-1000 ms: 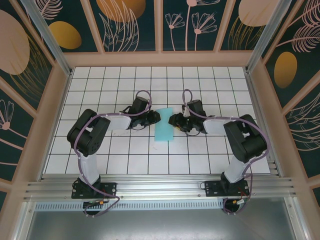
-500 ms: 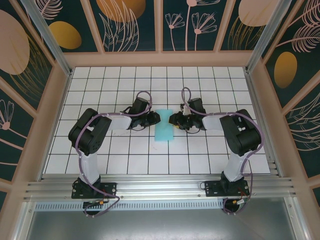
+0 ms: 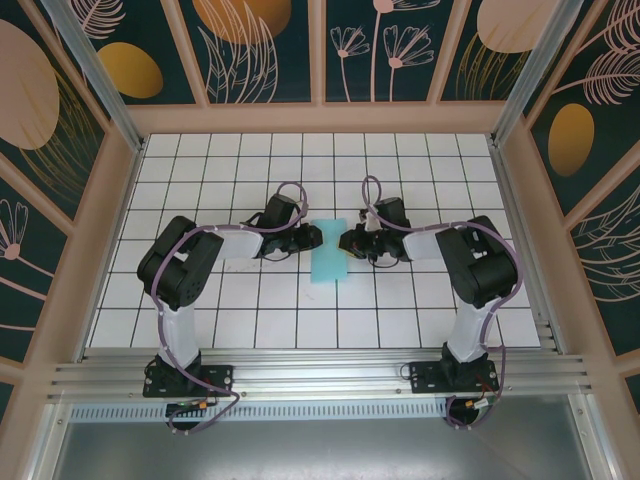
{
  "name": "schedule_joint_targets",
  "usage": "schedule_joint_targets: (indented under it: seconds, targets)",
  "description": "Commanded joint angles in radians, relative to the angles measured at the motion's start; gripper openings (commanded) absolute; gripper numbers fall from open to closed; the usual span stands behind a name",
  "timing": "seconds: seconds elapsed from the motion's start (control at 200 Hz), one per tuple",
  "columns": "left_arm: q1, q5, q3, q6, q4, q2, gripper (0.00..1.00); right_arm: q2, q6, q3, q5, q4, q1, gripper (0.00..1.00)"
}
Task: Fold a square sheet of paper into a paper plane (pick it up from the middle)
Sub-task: Third fold the triangle at the center of the table.
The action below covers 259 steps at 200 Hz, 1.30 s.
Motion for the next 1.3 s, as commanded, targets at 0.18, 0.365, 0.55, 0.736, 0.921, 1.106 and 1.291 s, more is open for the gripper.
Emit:
schedule_joint_targets:
  seconds: [0.18, 0.365, 0.55, 0.736, 0.921, 1.106, 1.291]
  targets:
    - [-0.012, -0.018, -0.089, 0.178, -0.007, -0.191, 0.42, -0.103, 0.188, -0.105, 0.081, 0.129, 0.022, 0.09]
    - [-0.098, -0.101, -0.171, 0.291, -0.061, -0.340, 0.47, -0.126, 0.244, -0.110, 0.145, 0.084, 0.050, 0.09]
    - [-0.222, -0.213, -0.260, 0.362, -0.046, -0.410, 0.51, -0.118, 0.292, -0.124, 0.166, 0.097, 0.061, 0.10]
    - [-0.378, -0.391, -0.281, 0.464, -0.063, -0.393, 0.57, -0.105, 0.292, -0.112, 0.163, 0.088, 0.064, 0.10]
    - [-0.469, -0.550, -0.250, 0.539, -0.085, -0.328, 0.63, -0.100, 0.285, -0.101, 0.162, 0.073, 0.069, 0.10]
    - [-0.532, -0.687, -0.200, 0.586, -0.101, -0.244, 0.65, -0.095, 0.277, -0.087, 0.161, 0.055, 0.070, 0.10]
    - [-0.540, -0.808, -0.192, 0.590, -0.070, -0.203, 0.63, -0.092, 0.267, -0.080, 0.160, 0.037, 0.070, 0.10]
